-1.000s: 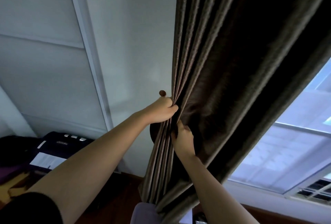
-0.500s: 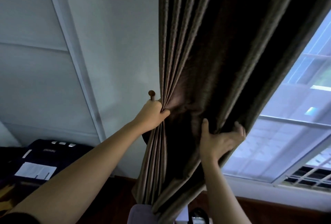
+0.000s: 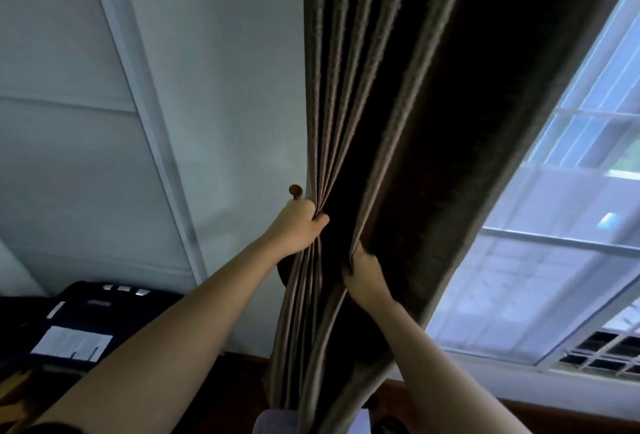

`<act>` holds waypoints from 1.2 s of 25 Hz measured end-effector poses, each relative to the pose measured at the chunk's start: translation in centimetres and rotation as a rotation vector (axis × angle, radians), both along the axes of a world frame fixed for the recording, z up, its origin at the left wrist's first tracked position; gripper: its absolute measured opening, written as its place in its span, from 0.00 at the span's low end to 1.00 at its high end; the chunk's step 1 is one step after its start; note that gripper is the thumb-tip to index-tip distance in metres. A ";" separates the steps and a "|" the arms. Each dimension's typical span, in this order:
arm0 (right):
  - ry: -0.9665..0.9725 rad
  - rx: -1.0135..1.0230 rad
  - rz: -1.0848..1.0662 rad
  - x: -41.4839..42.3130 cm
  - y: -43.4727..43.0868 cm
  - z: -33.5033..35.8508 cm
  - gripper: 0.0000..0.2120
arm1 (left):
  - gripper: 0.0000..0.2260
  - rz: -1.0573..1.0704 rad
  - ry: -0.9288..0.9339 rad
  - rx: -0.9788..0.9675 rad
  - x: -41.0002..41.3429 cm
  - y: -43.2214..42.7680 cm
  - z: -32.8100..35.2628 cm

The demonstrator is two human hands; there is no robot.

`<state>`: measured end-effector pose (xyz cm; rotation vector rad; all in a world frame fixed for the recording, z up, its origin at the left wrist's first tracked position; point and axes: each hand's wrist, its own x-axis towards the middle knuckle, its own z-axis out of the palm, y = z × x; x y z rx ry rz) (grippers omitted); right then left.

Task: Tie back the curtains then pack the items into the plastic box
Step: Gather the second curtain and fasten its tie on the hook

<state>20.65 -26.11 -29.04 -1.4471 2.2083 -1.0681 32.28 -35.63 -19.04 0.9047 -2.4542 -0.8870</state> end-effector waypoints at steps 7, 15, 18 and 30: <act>0.011 0.056 -0.016 -0.2 -0.4 -0.5 0.40 | 0.16 -0.098 -0.023 0.088 -1.0 0.3 0.2; 0.002 0.116 0.111 0.3 -0.6 -1.8 0.46 | 0.17 -0.124 -0.043 0.090 -1.8 0.7 0.3; 0.019 0.145 0.106 0.2 -0.9 -2.2 0.47 | 0.17 -0.140 -0.038 0.099 -1.9 0.9 0.3; 0.018 0.224 0.154 1.9 0.9 -0.4 0.44 | 0.14 0.049 0.035 -0.199 -3.7 2.6 -0.7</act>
